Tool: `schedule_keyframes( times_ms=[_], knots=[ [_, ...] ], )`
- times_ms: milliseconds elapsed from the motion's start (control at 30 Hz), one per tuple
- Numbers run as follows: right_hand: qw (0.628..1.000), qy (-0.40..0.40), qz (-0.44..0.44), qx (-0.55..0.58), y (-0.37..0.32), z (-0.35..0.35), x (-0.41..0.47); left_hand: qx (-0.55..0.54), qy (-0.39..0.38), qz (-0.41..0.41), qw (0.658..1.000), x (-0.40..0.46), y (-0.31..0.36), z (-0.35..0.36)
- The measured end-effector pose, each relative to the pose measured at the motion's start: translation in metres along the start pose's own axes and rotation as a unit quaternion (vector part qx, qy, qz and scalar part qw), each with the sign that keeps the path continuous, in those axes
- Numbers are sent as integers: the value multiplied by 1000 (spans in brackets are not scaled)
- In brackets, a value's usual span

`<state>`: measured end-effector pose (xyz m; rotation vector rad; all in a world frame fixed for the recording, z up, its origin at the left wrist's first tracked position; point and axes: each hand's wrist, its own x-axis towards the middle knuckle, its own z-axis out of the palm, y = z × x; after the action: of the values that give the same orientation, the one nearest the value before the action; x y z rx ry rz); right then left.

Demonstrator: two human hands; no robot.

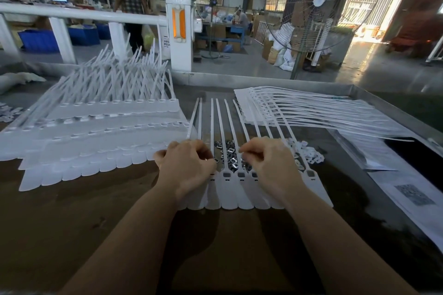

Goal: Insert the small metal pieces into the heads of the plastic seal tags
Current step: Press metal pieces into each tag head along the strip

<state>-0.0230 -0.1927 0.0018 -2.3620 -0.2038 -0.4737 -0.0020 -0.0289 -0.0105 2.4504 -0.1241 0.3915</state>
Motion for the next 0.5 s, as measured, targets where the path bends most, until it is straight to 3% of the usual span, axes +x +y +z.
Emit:
schedule_keyframes(
  times_ms=[100,233,500],
  knots=[
    [998,-24,-17,51,-1,11,-6,-60,28,65,996,-3,4,-2],
    [992,-23,-29,117,4,16,-10,-119,-30,117,985,-5,8,-1],
    [989,1,-35,146,9,17,-12,-197,-66,122,971,-5,8,2]
  ],
)
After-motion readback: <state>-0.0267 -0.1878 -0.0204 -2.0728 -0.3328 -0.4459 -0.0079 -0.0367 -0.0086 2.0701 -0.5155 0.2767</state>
